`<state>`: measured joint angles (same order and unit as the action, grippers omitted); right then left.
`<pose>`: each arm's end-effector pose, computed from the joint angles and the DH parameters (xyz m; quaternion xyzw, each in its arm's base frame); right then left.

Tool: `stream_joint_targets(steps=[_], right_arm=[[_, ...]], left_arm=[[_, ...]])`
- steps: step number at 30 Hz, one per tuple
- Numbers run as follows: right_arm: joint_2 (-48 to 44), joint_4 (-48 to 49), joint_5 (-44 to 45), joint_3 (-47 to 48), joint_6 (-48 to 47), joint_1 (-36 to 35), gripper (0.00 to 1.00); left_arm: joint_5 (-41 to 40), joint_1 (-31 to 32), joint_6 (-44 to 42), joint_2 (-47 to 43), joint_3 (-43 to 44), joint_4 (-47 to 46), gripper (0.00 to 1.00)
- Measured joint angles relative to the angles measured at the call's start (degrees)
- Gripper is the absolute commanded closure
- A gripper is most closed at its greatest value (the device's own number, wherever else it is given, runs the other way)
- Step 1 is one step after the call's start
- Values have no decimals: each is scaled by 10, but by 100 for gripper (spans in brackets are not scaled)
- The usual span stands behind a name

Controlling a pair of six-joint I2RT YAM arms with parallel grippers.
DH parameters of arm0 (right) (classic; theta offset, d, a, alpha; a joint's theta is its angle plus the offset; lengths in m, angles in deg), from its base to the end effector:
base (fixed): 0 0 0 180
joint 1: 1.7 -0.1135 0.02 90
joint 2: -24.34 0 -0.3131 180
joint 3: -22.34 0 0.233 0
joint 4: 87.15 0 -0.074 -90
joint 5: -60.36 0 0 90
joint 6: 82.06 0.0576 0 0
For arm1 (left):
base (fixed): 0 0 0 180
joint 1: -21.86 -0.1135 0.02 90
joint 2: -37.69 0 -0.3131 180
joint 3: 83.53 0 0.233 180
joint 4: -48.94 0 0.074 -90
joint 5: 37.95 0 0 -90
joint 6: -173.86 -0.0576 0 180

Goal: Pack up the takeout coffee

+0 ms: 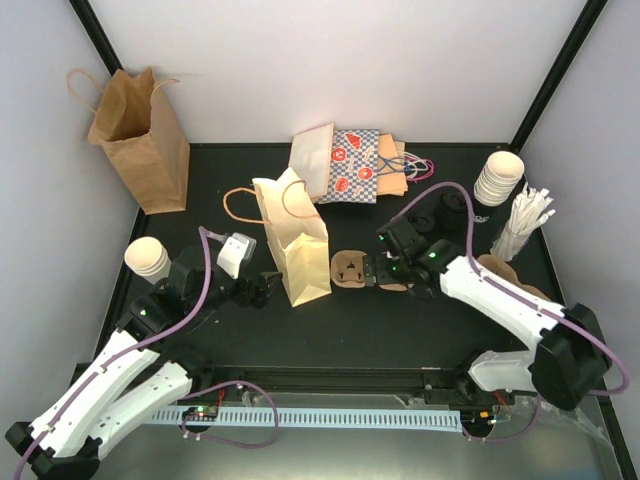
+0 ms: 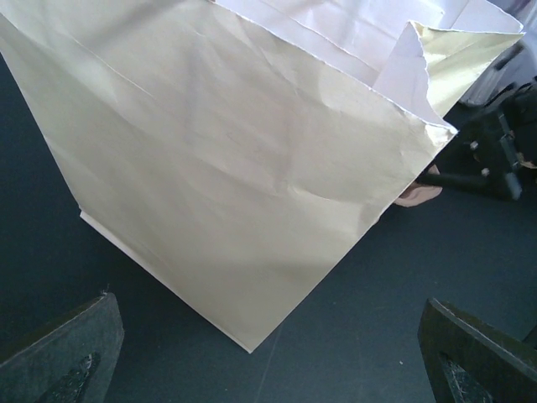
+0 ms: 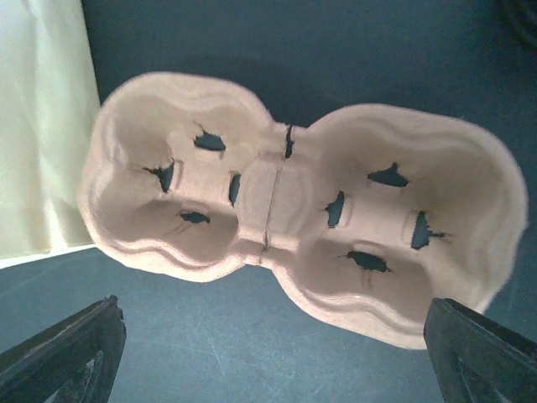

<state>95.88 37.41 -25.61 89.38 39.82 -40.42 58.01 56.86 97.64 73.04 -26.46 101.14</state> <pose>0.1734 0.1338 0.2784 -0.0485 0.9640 0.1220 0.2311 0.0738 -0.0589 0.3143 0.1850 0.8474 -0.2458 0.4328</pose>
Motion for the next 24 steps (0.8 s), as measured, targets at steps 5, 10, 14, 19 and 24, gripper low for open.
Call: stream_joint_targets(steps=[5,10,14,19,24], right_arm=[[65,8,10,6,11,-20,5],[111,11,31,29,32,-22,12],[136,18,46,44,52,-29,15],[172,25,59,59,68,-37,24],[208,30,68,67,79,-37,32]], left_arm=[[-3,0,0,0,0,0,1],[-5,0,0,0,0,0,1],[-5,0,0,0,0,0,1],[-5,0,0,-1,0,0,1],[-5,0,0,-2,0,0,1]])
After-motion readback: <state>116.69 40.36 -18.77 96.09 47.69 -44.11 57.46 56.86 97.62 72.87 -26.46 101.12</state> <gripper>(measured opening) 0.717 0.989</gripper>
